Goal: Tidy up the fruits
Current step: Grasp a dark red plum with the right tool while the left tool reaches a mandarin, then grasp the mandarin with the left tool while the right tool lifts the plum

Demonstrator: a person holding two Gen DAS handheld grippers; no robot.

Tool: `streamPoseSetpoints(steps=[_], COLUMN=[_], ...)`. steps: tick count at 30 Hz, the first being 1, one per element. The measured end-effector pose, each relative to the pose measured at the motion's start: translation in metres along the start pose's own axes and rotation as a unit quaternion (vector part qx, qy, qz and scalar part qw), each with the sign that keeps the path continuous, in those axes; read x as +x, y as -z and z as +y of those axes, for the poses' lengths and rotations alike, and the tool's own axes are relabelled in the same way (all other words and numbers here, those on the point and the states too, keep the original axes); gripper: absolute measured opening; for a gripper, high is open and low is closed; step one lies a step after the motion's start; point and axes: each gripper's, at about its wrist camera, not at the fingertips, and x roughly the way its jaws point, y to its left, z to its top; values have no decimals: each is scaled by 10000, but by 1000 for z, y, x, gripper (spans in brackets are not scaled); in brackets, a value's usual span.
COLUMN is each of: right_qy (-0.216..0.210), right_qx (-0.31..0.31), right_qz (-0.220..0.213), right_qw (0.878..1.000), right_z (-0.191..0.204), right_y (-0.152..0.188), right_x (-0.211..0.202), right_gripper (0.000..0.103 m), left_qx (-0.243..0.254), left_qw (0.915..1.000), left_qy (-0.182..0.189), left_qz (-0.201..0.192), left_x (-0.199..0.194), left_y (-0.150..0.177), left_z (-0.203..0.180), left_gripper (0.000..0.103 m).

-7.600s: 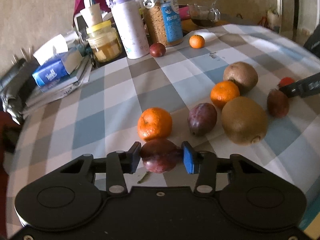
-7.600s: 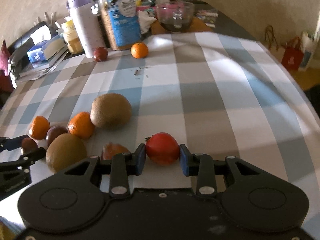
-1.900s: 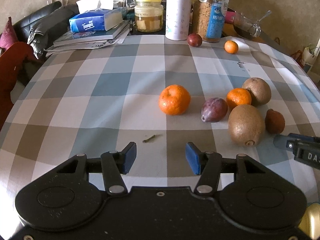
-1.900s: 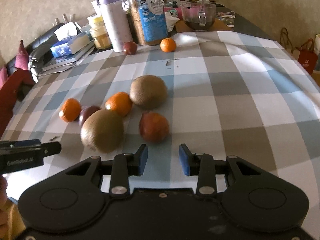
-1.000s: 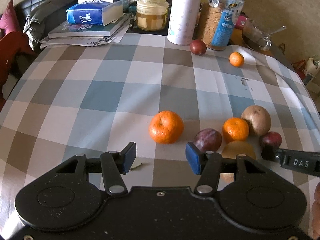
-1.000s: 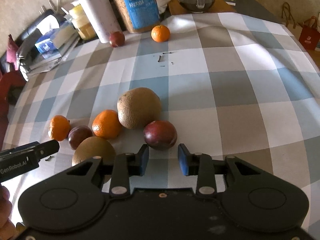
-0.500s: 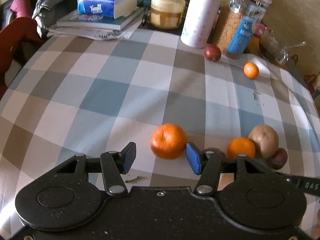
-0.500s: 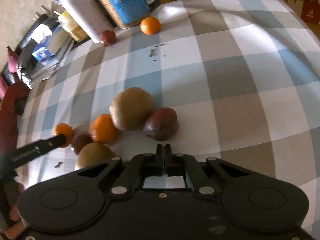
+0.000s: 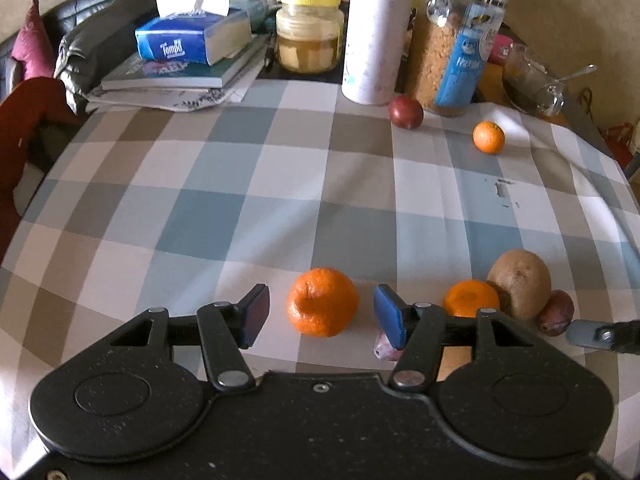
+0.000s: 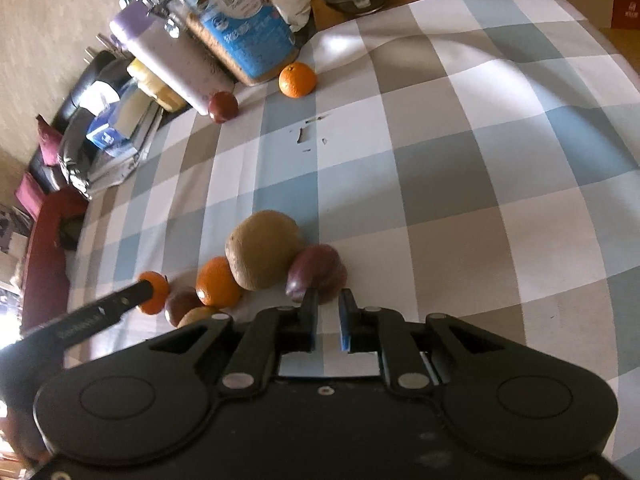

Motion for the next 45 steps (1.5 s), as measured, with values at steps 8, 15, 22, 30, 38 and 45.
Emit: streamPoseSetpoints(steps=[8,15,22,30,38,45], right_qy=[-187,-49,445,491,472,182], right_qx=[193,-148,-617,-539,-463,-196], right_qz=[-263,-721,-1104,-938,-661,-346], right_qw=[9993,9973,9910,9929,9956,9990], right_z=[-5,13,29,24,22,14], right_y=[-1,10,20,18,17,11], right_x=[-4,1,8,17,22,13], right_gripper=[21,29,35,38,37,36], left_qx=[-33,-96,9,39,-6,13], left_qw=[9999,9997,9998,9997,9996,9996], left_qy=[-30,7,13,67,150,127], left_qz=[148,233,204,231,228,245], left_x=[17,26,29,29,29,25], left_y=[3,3,2,0,1,3], left_z=[3,6,5,5,1,-5], left_gripper=[63,63,63,63,59,50])
